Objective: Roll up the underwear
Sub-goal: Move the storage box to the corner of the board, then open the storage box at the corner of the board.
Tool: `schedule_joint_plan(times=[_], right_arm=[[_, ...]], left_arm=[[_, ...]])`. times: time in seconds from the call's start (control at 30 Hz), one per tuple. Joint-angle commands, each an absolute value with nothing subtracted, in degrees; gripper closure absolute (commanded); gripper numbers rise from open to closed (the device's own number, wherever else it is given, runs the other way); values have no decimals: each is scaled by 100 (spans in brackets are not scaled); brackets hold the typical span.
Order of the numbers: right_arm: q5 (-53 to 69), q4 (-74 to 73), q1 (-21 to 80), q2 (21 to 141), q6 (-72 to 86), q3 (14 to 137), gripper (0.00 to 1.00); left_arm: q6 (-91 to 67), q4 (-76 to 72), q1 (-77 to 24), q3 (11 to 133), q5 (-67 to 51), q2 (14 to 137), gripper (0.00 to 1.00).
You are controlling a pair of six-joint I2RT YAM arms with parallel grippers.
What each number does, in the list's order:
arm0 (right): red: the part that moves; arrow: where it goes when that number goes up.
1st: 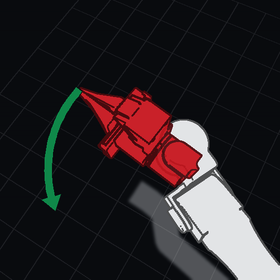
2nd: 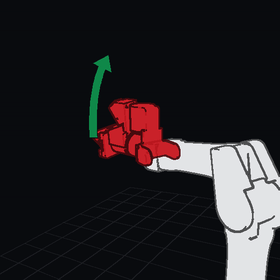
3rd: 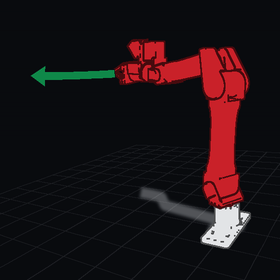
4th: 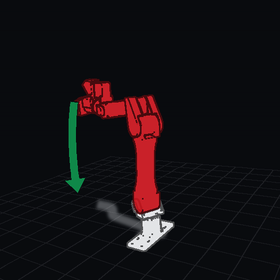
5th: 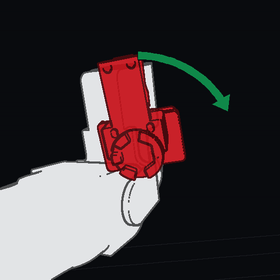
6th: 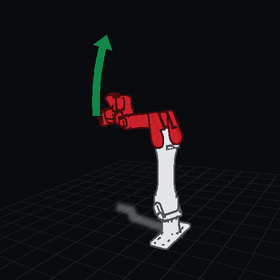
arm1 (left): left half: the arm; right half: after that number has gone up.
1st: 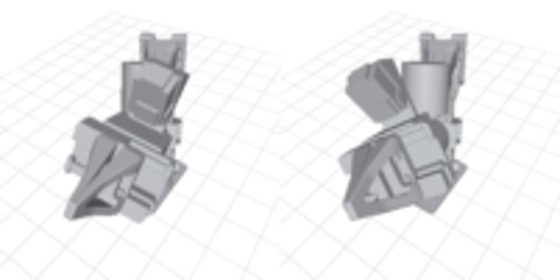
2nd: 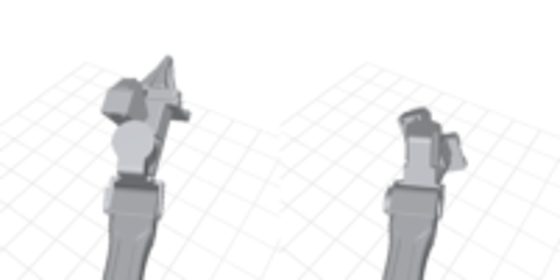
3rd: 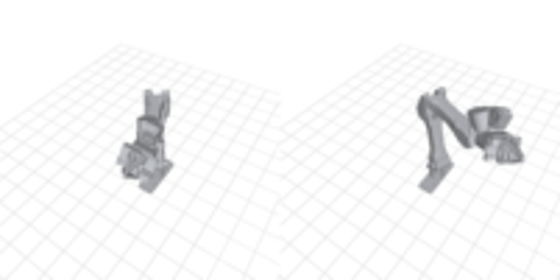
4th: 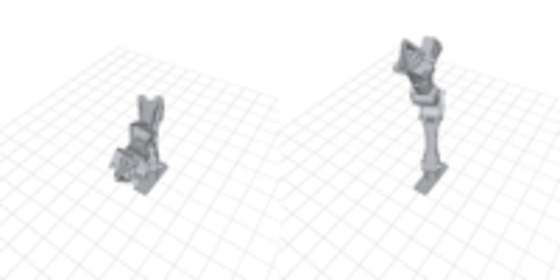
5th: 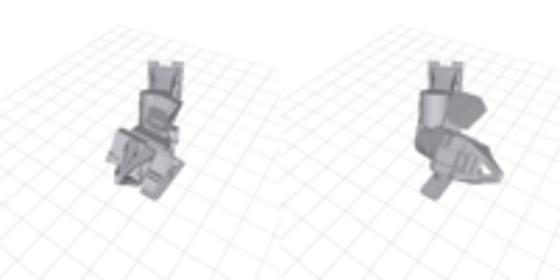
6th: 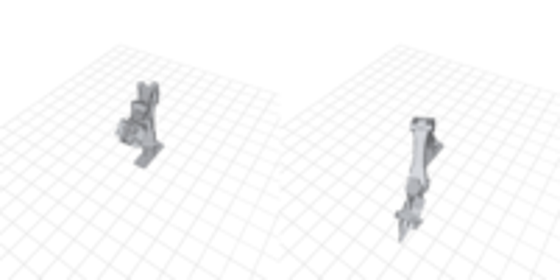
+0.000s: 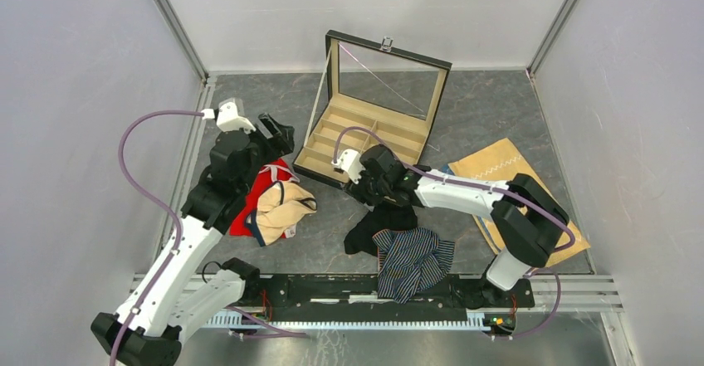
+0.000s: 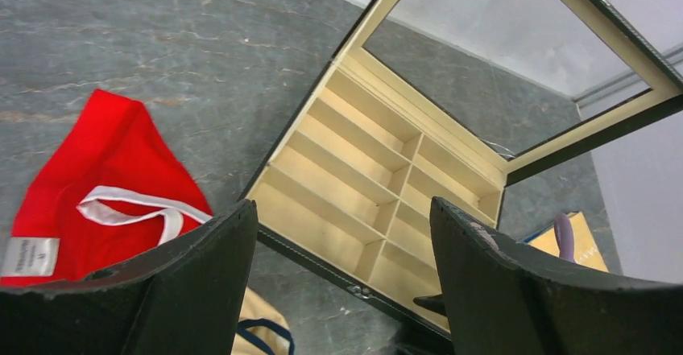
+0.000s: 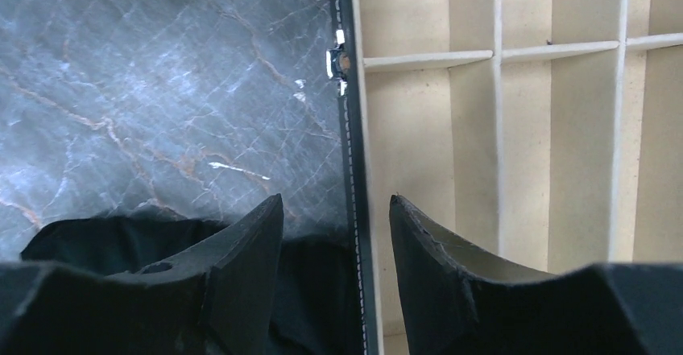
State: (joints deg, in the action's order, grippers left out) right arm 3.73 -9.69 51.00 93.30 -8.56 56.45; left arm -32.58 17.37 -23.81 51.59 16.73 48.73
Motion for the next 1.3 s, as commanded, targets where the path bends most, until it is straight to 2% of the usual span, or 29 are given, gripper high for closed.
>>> schedule_joint_plan(times=[0.0, 0.07, 0.33, 0.5, 0.6, 0.8, 1.13, 1.2, 1.27], right_arm=[[73, -925, 5114, 9567, -1010, 6041, 43], [35, -900, 5120, 9664, -997, 6073, 45], [-532, -508, 4998, 9841, -546, 6007, 66], [-415, -228, 4750, 9918, -273, 5985, 90], [-378, -47, 4487, 9944, -84, 5968, 100], [-501, 190, 3821, 10056, 225, 6091, 100], [-652, -288, 2697, 10605, -344, 7086, 100], [-556, -338, 2513, 10649, -334, 7180, 95], [-357, -335, 2405, 10587, -353, 7194, 84]], left_arm=[[-2800, 2042, -2351, 5079, 2123, 4606, 16], [-2782, 2061, -2349, 5049, 2159, 4597, 15], [-2744, 2109, -2348, 4975, 2212, 4603, 15], [-2745, 2154, -2349, 4921, 2222, 4545, 15], [-2766, 2172, -2354, 4873, 2181, 4543, 15], [-2917, 2176, -2353, 4705, 1962, 4533, 15], [-3076, 2164, -2349, 4285, 1597, 4386, 15], [-3091, 2163, -2354, 4222, 1552, 4341, 15], [-3087, 2162, -2349, 4162, 1459, 4333, 15]])
